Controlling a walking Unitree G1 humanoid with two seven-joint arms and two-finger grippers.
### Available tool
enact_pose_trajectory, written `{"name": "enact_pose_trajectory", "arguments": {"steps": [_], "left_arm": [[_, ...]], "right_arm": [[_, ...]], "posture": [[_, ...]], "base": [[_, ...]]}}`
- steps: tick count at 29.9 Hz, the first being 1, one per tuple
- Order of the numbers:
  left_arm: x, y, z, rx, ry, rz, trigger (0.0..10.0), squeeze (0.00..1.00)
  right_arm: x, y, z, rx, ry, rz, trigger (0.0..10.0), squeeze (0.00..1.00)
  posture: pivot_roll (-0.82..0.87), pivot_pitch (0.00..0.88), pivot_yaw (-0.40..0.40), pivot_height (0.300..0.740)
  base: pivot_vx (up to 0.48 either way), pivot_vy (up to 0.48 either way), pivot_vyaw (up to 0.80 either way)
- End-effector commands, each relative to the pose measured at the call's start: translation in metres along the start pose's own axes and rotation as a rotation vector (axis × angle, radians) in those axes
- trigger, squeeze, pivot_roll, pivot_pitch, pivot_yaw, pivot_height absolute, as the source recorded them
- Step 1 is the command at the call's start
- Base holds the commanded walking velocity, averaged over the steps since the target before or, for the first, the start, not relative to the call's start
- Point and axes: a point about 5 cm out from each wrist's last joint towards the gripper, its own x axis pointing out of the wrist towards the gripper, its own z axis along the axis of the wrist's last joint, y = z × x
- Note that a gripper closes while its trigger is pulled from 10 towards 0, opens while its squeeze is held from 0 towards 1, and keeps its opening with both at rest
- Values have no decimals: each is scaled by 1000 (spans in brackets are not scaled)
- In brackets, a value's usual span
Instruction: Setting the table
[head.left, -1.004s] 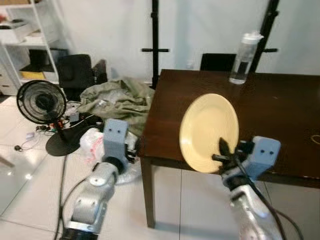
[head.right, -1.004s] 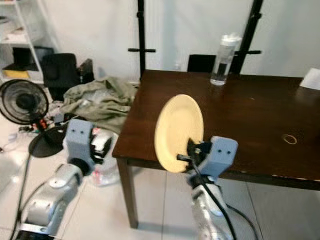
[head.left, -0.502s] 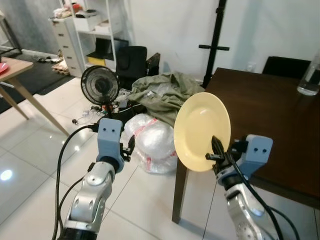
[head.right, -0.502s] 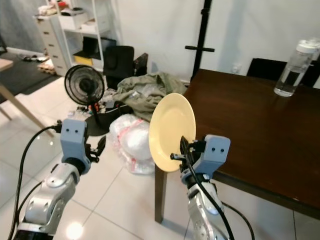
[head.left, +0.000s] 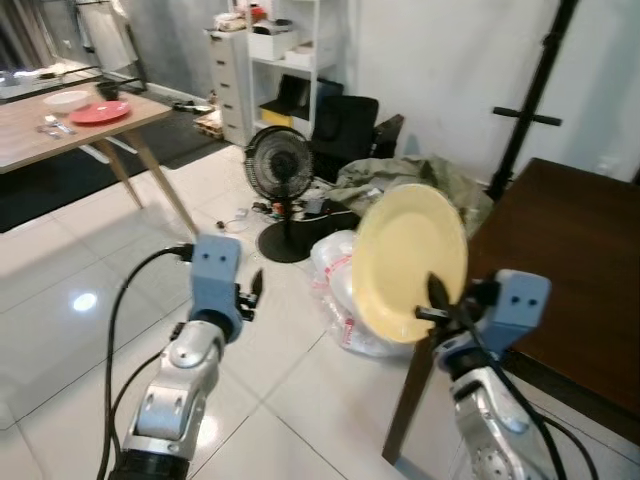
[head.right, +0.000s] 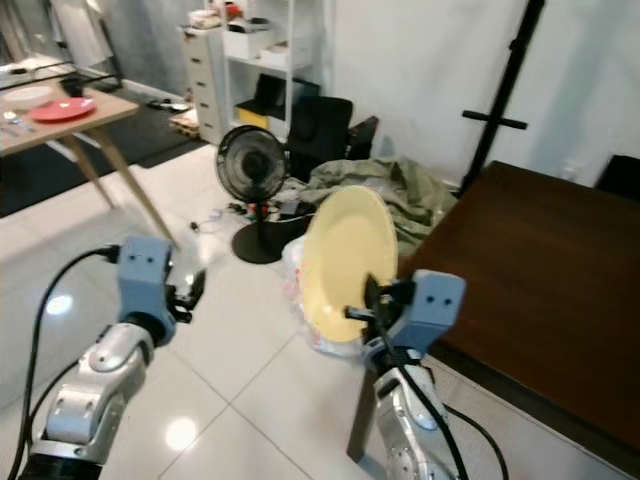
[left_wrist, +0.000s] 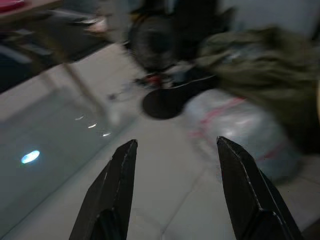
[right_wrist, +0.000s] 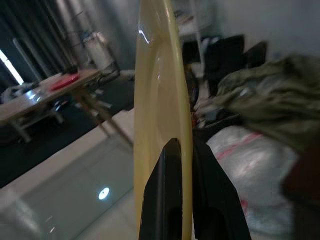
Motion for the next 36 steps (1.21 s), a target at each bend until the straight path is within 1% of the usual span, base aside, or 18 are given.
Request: {"name": "enact_pose_trajectory", "arguments": {"steps": [1,3,6,8,10,11,12,21,36], "left_arm": [[-1,1,-5,6,18,13,10000,0],[0,3,-6,7,19,24,10000,0],[1,9,-6,19,18,72,10000,0],[2,9,-6,21,18,79,10000,0],[3,14,-8,39,32,120,10000,0],[4,18,-10,43,49,159,10000,0],[5,19,-10,44,52,168,10000,0],[6,20,-10,45,51,175,10000,0],[7,19,-10,44,47,176,10000,0]], "right_arm": [[-2,-2,-2,17,11,-8,10000,0],[-2,-2,-2,18,11,-9,10000,0],[-2,-2,-2,19,11,-9,10000,0],[-2,-2,-2,20,11,-9,10000,0],[-1,0,-2,21,12,0,10000,0],[-1,2,-2,23,13,6,10000,0],[-1,2,-2,24,14,8,10000,0],[-2,4,0,40,6,17,10000,0],[-1,5,0,33,1,34,10000,0]], "posture": [[-75,18,98,740],[-74,20,98,740],[-75,21,98,740],[-74,21,96,740],[-73,22,95,740],[-74,23,94,740],[-74,23,94,740],[-74,29,94,740],[-69,32,94,740]], "base": [[0,0,800],[0,0,800],[0,0,800],[0,0,800],[375,0,706],[480,0,0],[480,0,0],[480,0,0],[480,0,0]]}}
